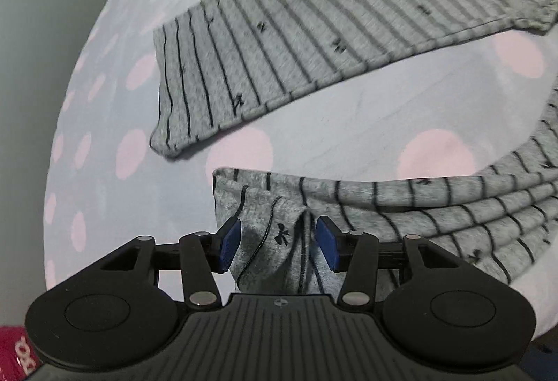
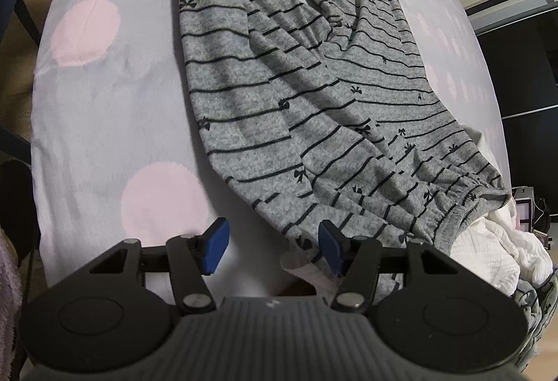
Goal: Fold clothes
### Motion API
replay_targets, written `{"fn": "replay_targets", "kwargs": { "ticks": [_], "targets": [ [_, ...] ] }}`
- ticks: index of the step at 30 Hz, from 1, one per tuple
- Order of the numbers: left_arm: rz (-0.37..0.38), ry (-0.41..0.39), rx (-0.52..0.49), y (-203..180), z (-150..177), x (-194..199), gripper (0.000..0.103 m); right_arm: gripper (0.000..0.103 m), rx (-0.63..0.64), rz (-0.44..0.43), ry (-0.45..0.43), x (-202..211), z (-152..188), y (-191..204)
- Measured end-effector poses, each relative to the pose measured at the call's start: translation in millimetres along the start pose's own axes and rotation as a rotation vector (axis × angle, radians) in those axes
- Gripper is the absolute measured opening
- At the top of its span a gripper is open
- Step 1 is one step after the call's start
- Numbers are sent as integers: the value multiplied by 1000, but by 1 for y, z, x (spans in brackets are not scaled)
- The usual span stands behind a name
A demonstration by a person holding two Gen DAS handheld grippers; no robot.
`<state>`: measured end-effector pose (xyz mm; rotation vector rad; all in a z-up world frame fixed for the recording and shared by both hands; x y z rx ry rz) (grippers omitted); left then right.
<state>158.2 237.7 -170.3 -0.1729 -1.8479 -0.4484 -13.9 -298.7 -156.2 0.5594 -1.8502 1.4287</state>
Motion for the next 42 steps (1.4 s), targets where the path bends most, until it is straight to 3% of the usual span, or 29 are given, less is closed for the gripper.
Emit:
{"fn": "replay_targets", "kwargs": {
  "ticks": [3, 5, 8, 14, 21, 26, 29, 34, 38, 39, 41, 42],
  "targets": [
    [-10, 11, 63, 11, -2, -1, 40, 60, 31, 18, 1, -1, 5, 2],
    [-18, 1, 110, 21, -2, 2, 14, 59, 48, 28, -3, -2, 8, 4],
    [-66, -11, 166, 39, 1, 9, 0, 59, 75, 41, -6, -3, 13, 6],
    [-110, -34, 268, 67, 15, 22, 0, 57, 144, 121, -37, -2, 16, 5],
    [-11, -129, 306, 67, 23, 41, 4, 58, 201, 158, -66, 3, 9, 5],
    [57, -170, 277, 51, 10, 38, 50, 58, 225, 152, -49, -1, 7, 7],
    [47, -146, 216, 41, 1, 28, 50, 58, 210, 154, -47, -1, 4, 4],
    [-48, -64, 104, 35, -11, 2, 50, 59, 204, 153, -48, -1, -1, 0],
    [-106, 26, 80, 44, -9, -17, 48, 59, 204, 153, -43, -4, -2, -2],
    [-110, 45, 87, 47, -7, -21, 44, 59, 203, 154, -43, -4, -2, -3],
    [-112, 64, 108, 54, -3, -24, 20, 59, 202, 154, -44, -5, -1, -3],
    [-114, 67, 118, 58, -1, -24, 15, 59, 202, 154, -43, -5, -1, -3]
  ]
}}
Point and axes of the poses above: each gripper's, at about its wrist camera, not at the fingertips, and x roughly against the way its jaws point, y to its left, z to its underside, the point moved 7 cm from there along -x, roughly the way its jaws point, and after that the axes turned 9 degrees about z, right-handed, at the moved point
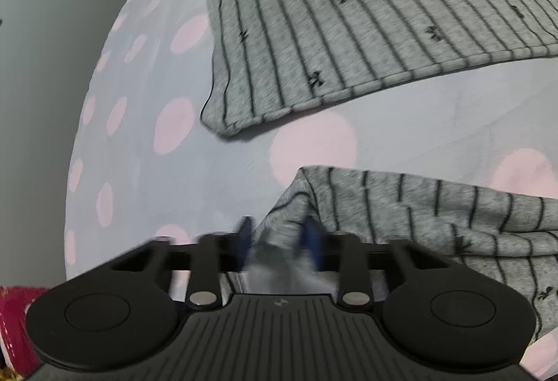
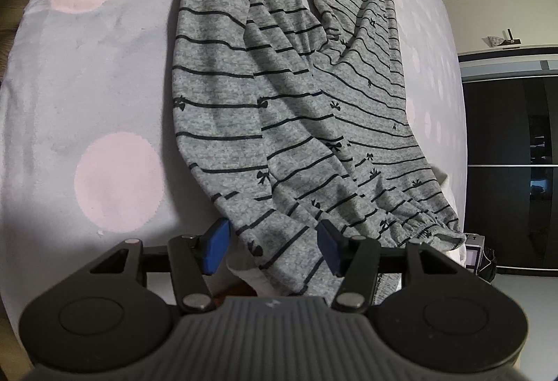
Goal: Fold clothes
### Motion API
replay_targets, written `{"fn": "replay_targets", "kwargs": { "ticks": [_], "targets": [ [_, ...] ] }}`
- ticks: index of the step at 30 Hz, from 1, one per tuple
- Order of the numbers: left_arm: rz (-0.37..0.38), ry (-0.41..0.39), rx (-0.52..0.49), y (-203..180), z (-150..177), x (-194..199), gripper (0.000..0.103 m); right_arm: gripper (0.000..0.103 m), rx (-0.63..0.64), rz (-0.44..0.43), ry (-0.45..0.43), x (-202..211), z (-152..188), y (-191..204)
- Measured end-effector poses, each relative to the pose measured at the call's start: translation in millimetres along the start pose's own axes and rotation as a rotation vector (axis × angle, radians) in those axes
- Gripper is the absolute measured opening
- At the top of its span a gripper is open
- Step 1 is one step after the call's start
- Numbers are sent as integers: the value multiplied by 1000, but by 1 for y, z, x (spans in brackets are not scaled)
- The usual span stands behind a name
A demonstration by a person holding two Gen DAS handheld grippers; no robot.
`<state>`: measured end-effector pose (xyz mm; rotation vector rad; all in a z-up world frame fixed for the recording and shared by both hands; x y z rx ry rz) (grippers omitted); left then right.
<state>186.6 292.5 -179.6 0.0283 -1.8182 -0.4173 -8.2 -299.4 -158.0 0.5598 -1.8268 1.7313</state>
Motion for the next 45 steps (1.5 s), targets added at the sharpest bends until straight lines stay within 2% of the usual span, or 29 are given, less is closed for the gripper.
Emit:
{"fn": "replay_targets", "kwargs": {
  "ticks": [1, 2, 8, 15, 17, 19, 21, 22, 23, 31, 35, 39, 45],
  "targets": [
    [-9, -8, 12, 4, 1, 2, 7, 59, 2, 0, 1, 0, 1, 1],
    [-19, -16, 24, 8, 1, 5, 4, 59, 5, -1, 3, -1, 2, 2],
    [-114, -121, 139, 42, 11, 34, 3, 59, 45, 25, 2, -2, 11, 7],
    [-100, -203, 295, 73, 28, 62, 3, 57, 114, 51, -10, 0, 15, 17],
    [-88, -216, 310, 76, 31, 68, 3, 49, 128, 80, -27, 1, 14, 17],
    [-81, -231, 324, 77, 32, 74, 3, 48, 150, 111, -35, -3, 11, 19],
    [-72, -250, 344, 79, 33, 81, 3, 35, 169, 134, -36, -7, 9, 19],
    [-69, -263, 356, 79, 34, 86, 3, 14, 162, 134, -26, -9, 7, 18],
    [-68, -276, 365, 80, 36, 90, 3, 3, 145, 133, -16, -11, 5, 15],
    [-78, -412, 477, 100, 43, 130, 3, 3, -377, 244, 14, 10, 13, -79],
    [-99, -480, 495, 110, 31, 151, 3, 3, -594, 323, 29, 16, 24, -127],
    [-121, -521, 486, 118, 6, 165, 3, 2, -720, 392, 41, 9, 28, -170],
    [-168, -542, 468, 141, -48, 170, 3, 2, -757, 454, 73, -23, 16, -219]
  ]
}}
Point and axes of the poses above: each gripper's, at about its wrist camera, not at the fingertips, and x roughly against the way its jaws point, y to its left, z to its underside, the point moved 7 cm from there along -x, roughly the way its jaws point, and after that the axes turned 9 degrees about z, right-handed, at the moved point
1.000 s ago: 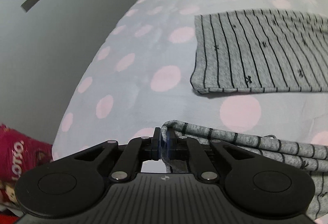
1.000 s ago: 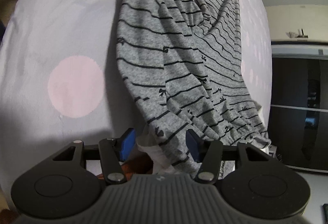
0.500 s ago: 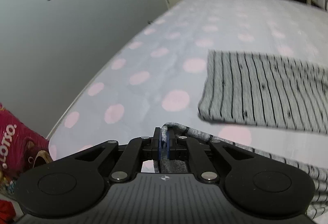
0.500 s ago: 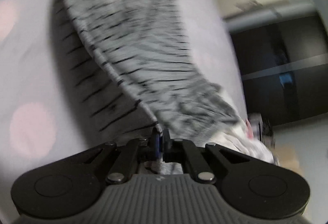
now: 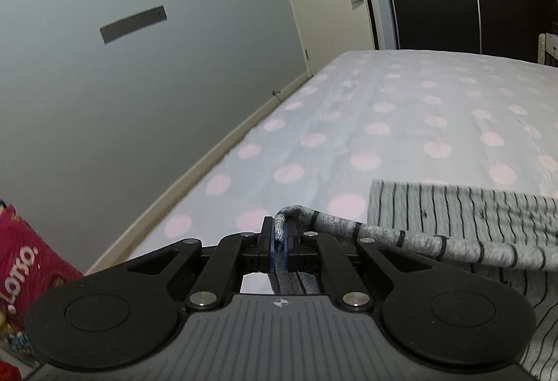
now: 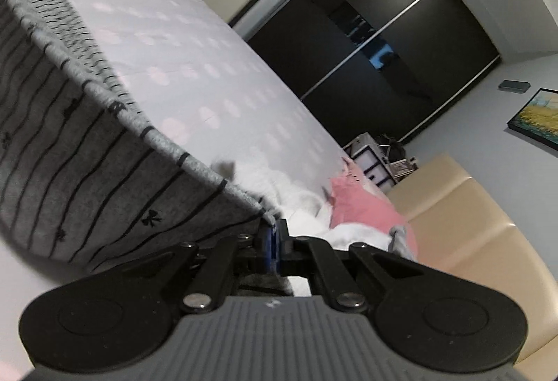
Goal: Fold clothes
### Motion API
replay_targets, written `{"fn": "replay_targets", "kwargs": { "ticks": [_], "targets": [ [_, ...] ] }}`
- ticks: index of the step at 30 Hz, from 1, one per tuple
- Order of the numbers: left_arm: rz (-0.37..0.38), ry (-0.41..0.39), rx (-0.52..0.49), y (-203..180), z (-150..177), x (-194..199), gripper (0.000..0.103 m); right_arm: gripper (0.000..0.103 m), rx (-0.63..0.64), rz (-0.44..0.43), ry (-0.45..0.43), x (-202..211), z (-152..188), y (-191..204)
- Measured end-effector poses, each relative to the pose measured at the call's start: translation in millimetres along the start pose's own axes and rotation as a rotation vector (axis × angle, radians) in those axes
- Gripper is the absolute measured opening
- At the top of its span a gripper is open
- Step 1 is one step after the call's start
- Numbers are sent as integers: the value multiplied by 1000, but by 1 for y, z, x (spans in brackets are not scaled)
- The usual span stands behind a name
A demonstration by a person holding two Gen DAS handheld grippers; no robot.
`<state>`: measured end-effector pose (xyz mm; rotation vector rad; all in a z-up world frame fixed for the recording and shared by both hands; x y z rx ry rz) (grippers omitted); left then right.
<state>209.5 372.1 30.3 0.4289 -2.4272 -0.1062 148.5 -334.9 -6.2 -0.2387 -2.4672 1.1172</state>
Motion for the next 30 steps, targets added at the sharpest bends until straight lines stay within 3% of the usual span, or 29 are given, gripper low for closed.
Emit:
{"fn": "replay_targets", "kwargs": {
  "ticks": [7, 14, 21, 25, 30],
  "targets": [
    [-9, 35, -109, -36, -43, -71, 3, 2, -1, -14, 77, -72, -25, 5],
    [-37, 131, -227, -85, -52, -170, 3, 2, 8, -28, 168, -155, -37, 19],
    [-55, 193, -327, -129, -40, -253, 3, 2, 80, -52, 263, -231, -31, 54],
    [-62, 266, -399, -146, -17, -290, 3, 3, 134, -76, 289, -249, -17, 74],
    [-63, 276, -413, -148, 3, -311, 3, 3, 161, -81, 291, -257, -8, 84]
  ]
}}
Point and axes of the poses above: each gripper's, at about its wrist camera, not at the fingertips, and x roughly against the way its jaws point, y to its left, z to its underside, the point moved 7 cm from there along -x, roughly the way its jaws point, and after that the axes turned 9 degrees about z, right-handed, at the moved point
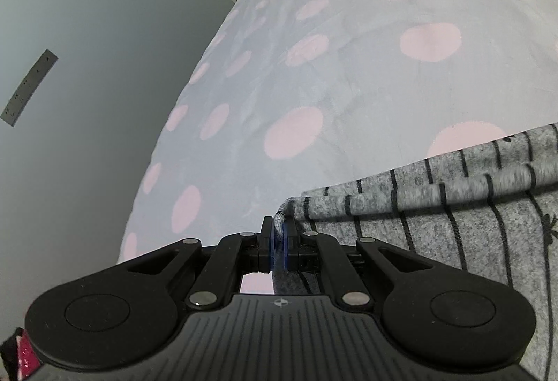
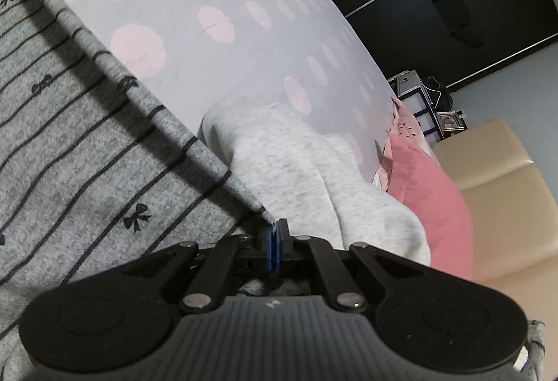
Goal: Fold clothes
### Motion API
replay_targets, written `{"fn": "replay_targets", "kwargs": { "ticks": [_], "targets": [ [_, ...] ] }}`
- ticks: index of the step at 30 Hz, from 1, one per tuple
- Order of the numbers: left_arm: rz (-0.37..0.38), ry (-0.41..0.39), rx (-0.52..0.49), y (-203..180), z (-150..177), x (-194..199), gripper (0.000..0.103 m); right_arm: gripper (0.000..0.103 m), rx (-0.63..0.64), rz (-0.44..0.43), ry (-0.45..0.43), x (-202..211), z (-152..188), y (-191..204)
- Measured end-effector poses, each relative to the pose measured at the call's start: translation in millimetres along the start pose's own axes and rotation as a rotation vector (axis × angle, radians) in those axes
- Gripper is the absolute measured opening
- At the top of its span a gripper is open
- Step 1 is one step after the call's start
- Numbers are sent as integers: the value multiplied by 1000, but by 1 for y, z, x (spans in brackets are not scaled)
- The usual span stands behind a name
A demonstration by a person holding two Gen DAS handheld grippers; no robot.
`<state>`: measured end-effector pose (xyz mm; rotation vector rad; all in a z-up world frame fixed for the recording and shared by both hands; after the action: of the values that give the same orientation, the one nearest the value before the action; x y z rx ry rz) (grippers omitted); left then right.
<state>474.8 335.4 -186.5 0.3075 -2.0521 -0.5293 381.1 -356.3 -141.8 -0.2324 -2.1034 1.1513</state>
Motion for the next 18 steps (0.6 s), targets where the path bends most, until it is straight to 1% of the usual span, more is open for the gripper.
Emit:
{"fn": "replay_targets", "kwargs": {
  "ticks": [2, 4, 5, 7, 8, 9, 12, 13, 14, 16, 18],
  "targets": [
    [13, -18, 31, 5, -2, -2, 3, 3, -12, 3, 0, -2, -1, -1],
    [39, -37, 88, 11, -8, -2, 4, 3, -59, -4, 11, -5, -2, -4],
    [47, -48, 113, 14, -11, -2, 8, 4, -82, -8, 16, -5, -2, -4],
    [43, -79, 149, 18, -17, 3, 10, 6, -91, -1, 17, -7, -5, -3],
    [41, -94, 167, 20, -20, 6, 14, 7, -84, 6, 17, -6, -5, -2],
    [37, -108, 182, 22, -22, 8, 17, 7, -75, 13, 16, -4, -6, 1],
    [-3, -127, 196, 33, -26, 15, 23, 9, -81, 26, 11, 1, -8, 1],
    [-12, -125, 198, 37, -26, 16, 29, 16, -95, 34, 8, 4, -8, -1],
    [-18, -120, 199, 40, -25, 18, 31, 32, -109, 46, 5, 5, -9, -3],
    [-11, -116, 190, 45, -21, 23, 32, 52, -142, 87, -2, 8, -10, -11],
    [14, -106, 166, 50, -14, 28, 32, 53, -180, 97, -9, 14, -10, -17]
  ]
}}
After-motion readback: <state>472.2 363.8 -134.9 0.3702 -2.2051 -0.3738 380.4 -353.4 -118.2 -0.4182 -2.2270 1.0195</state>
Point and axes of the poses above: each gripper's, at about its wrist camera, not at the fingertips, and x roughly against the way its jaws point, y to its left, z to its underside, the point moved 7 cm from there along -x, roughly the way its jaws point, and after that the axes turned 9 degrees about z, right-handed, at the moved point
